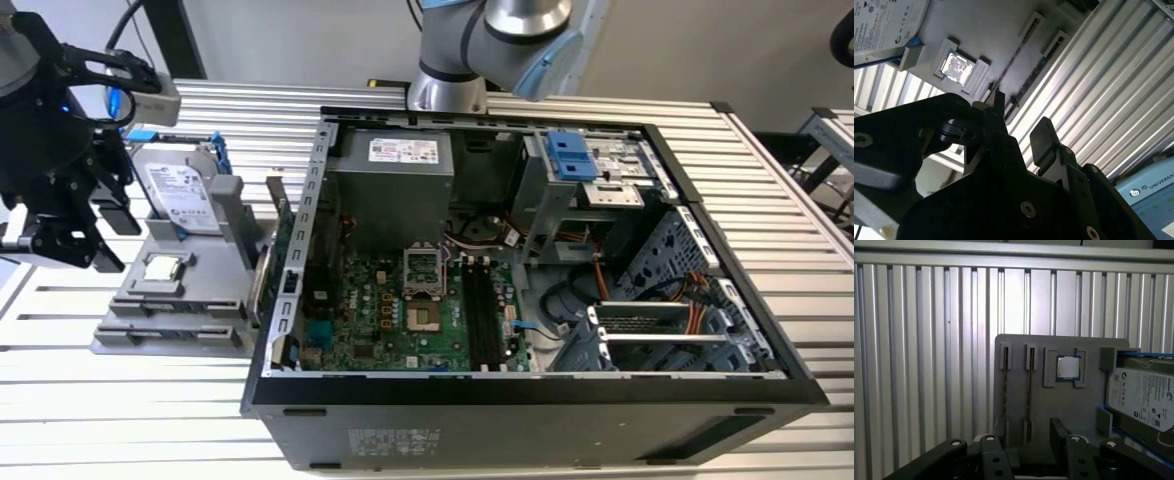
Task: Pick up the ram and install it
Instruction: 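Pick up the ram and move it above insertion slot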
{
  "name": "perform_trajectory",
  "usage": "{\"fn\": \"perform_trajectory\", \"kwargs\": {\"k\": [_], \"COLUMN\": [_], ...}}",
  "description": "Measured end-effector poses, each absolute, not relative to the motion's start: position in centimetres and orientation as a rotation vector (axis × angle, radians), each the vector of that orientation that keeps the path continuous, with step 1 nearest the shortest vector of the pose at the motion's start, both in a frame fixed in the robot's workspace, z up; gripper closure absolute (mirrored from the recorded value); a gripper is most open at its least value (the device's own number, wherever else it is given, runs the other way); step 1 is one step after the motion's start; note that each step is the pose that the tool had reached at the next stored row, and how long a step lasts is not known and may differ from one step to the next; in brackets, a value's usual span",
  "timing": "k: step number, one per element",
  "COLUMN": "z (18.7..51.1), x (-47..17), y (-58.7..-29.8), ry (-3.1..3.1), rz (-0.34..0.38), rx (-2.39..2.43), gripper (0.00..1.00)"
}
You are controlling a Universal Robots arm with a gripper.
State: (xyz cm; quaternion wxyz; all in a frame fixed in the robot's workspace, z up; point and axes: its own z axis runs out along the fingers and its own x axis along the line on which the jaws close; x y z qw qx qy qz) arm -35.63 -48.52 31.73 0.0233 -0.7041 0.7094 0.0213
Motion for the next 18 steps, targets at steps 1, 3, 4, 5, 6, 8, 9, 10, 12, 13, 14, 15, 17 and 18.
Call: {"fn": "perform_trajectory", "kwargs": {"k": [1,3,4,5,6,8,9,10,12,13,14,15,17,18], "z": [31.73,31.72,31.7,31.68,31.66,31.65,31.64,31.64,31.6,31.56,31.51,31.46,31.32,31.25], "x": [-35.63,-35.63,-35.63,-35.63,-35.63,-35.63,-35.63,-35.63,-35.63,-35.63,-35.63,-35.63,-35.63,-35.63], "y": [-48.52,-48.52,-48.52,-48.52,-48.52,-48.52,-48.52,-48.52,-48.52,-48.52,-48.52,-48.52,-48.52,-48.52], "ry": [2.196,2.196,2.196,2.196,2.196,2.196,2.196,2.196,2.196,2.196,2.196,2.196,2.196,2.196], "rz": [0.066,0.066,0.066,0.066,0.066,0.066,0.066,0.066,0.066,0.066,0.066,0.066,0.066,0.066], "rx": [-2.18,-2.179,-2.179,-2.179,-2.179,-2.179,-2.179,-2.179,-2.179,-2.179,-2.179,-2.179,-2.179,-2.179], "gripper": [0.0,0.0,0.0,0.0,0.0,0.0,0.0,0.0,0.0,0.0,0.0,0.0,0.0,0.0]}}
